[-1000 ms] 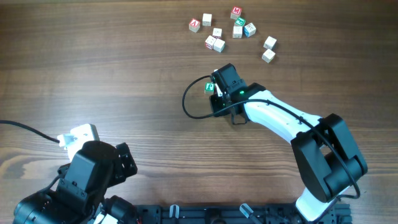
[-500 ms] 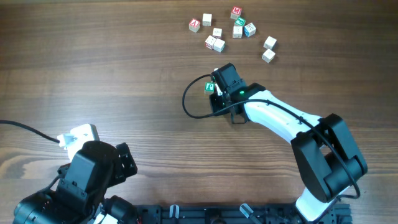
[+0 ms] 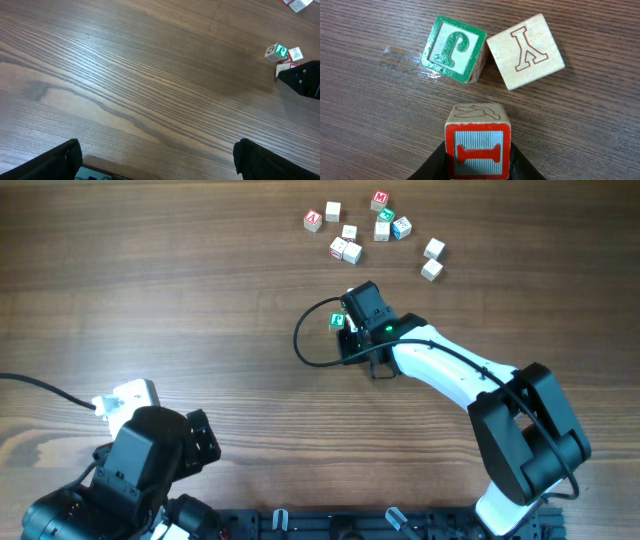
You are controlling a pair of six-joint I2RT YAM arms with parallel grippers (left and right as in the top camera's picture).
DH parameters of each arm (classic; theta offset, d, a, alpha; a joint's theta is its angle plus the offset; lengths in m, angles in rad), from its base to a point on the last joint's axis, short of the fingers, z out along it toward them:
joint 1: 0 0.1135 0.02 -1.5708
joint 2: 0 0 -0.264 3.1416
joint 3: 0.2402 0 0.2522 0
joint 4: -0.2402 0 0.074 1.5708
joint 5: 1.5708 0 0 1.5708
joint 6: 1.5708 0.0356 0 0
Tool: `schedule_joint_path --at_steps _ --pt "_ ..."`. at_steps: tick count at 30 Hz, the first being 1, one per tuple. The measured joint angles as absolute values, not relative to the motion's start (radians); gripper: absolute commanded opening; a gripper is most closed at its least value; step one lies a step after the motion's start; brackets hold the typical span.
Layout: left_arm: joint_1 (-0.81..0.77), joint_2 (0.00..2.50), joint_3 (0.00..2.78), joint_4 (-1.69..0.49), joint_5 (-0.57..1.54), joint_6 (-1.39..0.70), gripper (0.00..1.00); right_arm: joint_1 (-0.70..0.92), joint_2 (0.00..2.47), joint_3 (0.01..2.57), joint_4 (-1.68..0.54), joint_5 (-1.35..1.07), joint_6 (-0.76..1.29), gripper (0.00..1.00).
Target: Form a circle
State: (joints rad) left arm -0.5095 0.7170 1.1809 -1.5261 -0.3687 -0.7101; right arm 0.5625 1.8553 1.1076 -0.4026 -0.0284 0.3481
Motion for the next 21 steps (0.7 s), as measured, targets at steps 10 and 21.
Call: schedule_joint_path --at_steps 10,21 --pt "-0.509 0.717 1.181 -1.526 -0.369 -0.71 1.0 0.562 1.855 1.107 -0.414 -0.006 0.401 0.25" --pt "-0.509 0.717 1.181 -1.526 -0.369 -0.71 1.0 0.562 1.859 1.107 -0.406 0.001 0.408 0.39"
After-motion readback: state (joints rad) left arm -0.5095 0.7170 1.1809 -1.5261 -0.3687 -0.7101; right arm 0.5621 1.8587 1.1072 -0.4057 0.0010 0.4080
